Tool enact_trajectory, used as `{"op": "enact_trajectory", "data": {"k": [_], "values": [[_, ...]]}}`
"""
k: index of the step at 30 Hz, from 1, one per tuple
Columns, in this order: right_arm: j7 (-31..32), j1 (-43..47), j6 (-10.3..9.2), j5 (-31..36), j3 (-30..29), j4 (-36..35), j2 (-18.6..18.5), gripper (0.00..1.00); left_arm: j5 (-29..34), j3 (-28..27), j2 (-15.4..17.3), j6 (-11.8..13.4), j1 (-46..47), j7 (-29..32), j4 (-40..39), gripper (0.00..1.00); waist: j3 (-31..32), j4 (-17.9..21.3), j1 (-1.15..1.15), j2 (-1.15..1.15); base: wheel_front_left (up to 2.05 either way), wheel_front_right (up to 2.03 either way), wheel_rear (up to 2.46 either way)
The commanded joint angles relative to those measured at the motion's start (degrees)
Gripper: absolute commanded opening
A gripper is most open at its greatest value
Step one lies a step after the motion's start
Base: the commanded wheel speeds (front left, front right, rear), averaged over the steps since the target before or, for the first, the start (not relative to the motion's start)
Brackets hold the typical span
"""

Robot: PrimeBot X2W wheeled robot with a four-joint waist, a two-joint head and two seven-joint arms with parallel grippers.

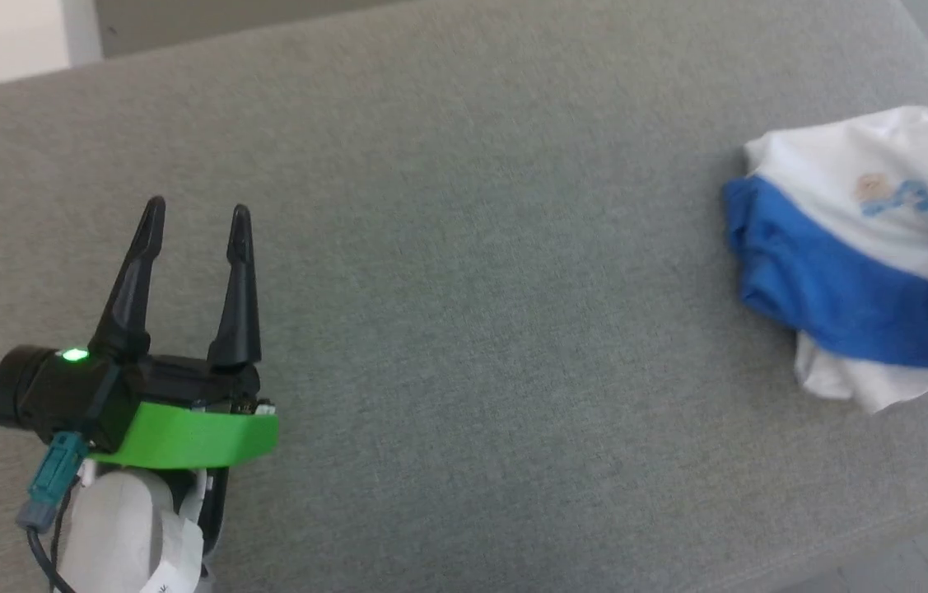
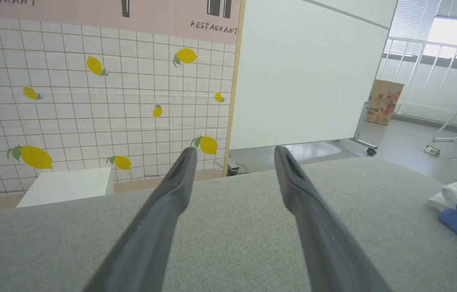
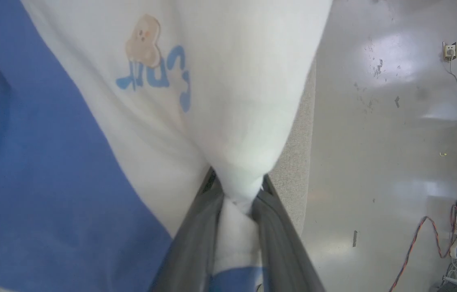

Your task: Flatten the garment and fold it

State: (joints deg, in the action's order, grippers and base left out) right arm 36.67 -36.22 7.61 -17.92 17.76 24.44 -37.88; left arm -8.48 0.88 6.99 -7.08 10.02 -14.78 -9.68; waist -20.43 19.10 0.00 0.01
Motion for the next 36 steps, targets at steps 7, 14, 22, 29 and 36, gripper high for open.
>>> {"op": "enact_trajectory", "data": {"k": [7,14,22,29,36], "values": [[-6.43,-6.82,-0.12,3.86,-6.70,9.17,-1.14,0.00,1.10,0.15,2.06,-0.15,2.87,-0.09,-1.26,1.00,-13.49,-2.60,0.00,-0.01,0.00,0.00,0.00],[-9.82,-10.92,-0.12,6.96,-10.68,14.77,-0.97,0.00,1.15,0.07,2.64,0.27,3.66,0.02,-2.22,1.00,-16.38,-5.39,0.00,-0.01,0.00,0.00,0.00],[-10.30,-13.02,-0.12,10.90,-14.53,20.84,-1.57,1.00,0.67,-0.22,2.67,0.66,3.11,-0.09,-1.70,1.00,-14.66,-6.06,0.00,-0.01,0.00,0.00,0.00],[-10.76,-14.03,-0.12,11.79,-15.68,20.98,-3.99,1.00,-0.47,-0.06,1.55,0.55,2.51,-0.19,0.22,1.00,-7.91,-6.07,0.00,-0.01,0.00,0.00,0.00],[-14.86,-17.04,-0.12,6.77,-14.98,13.25,-1.93,1.00,-1.79,-2.57,-0.15,0.64,-0.08,-0.20,0.36,1.00,1.32,-6.38,0.00,-0.01,0.00,0.00,0.00]]}}
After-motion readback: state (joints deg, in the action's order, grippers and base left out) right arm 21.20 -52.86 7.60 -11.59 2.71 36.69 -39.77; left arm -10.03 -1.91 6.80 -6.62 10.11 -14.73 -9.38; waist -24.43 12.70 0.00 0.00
